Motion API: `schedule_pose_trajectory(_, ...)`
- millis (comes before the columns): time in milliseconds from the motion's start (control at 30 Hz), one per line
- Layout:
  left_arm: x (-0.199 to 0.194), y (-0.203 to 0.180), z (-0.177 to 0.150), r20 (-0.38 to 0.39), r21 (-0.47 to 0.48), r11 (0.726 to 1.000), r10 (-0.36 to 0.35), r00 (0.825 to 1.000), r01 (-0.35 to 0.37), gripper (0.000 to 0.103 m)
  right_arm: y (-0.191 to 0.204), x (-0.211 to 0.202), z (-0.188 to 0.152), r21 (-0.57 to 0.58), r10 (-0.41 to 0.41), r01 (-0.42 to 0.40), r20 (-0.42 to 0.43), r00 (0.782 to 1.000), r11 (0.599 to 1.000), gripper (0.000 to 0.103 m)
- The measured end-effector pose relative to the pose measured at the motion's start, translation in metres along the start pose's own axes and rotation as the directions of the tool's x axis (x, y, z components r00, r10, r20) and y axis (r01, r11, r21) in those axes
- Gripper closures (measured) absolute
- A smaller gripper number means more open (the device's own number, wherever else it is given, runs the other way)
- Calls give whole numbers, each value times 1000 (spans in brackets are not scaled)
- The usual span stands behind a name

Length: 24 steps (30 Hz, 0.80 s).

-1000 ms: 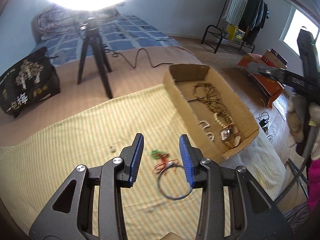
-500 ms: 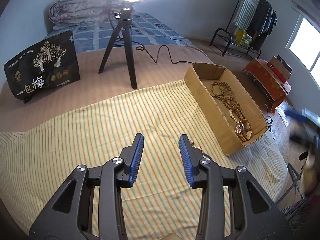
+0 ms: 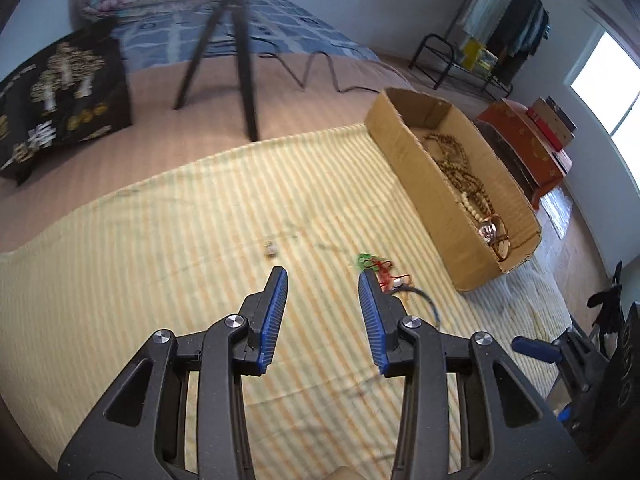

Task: Organize jewelry
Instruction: 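Grasp the green jade pendant with the left tool while the right tool reaches the blue bangle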

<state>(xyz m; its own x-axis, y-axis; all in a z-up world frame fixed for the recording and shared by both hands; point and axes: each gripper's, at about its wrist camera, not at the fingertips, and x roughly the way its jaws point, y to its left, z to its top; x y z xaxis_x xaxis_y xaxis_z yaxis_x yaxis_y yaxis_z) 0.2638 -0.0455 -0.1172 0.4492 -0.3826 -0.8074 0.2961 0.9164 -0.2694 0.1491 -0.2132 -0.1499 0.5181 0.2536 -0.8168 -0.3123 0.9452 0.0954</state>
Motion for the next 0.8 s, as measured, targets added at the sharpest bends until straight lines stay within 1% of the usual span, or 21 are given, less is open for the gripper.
schedule_pose_trajectory(100,19,-13,5,-31,38,999,-9,999,10,66,3,6,1,-9,-24,24,9,1000,1000,7)
schedule_pose_trajectory(167,36,-22,5,-66,69,998,-5,998,10,66,3,9,3,-13,-38,38,14,999,999,8)
schedule_pose_trajectory(267,51,-31,4,-93,87,996,-11,996,20,66,6,11,7,-24,-50,50,15,999,998,8)
schedule_pose_trajectory(333,58,-36,5,-98,91,995,-19,995,28,66,7,11,9,-27,-66,66,25,998,997,9)
schedule_pose_trajectory(467,71,-42,5,-112,119,993,-14,994,28,66,6,17,11,-11,-70,70,31,997,997,10)
schedule_pose_trajectory(700,88,-46,10,-112,167,986,31,993,-12,66,5,31,13,0,-78,78,13,997,997,13)
schedule_pose_trajectory(767,90,-44,8,-103,183,983,45,994,-25,73,6,34,14,-1,-81,81,14,997,997,13)
schedule_pose_trajectory(800,89,-43,8,-98,188,982,46,994,-27,73,6,36,16,-1,-80,80,13,997,997,13)
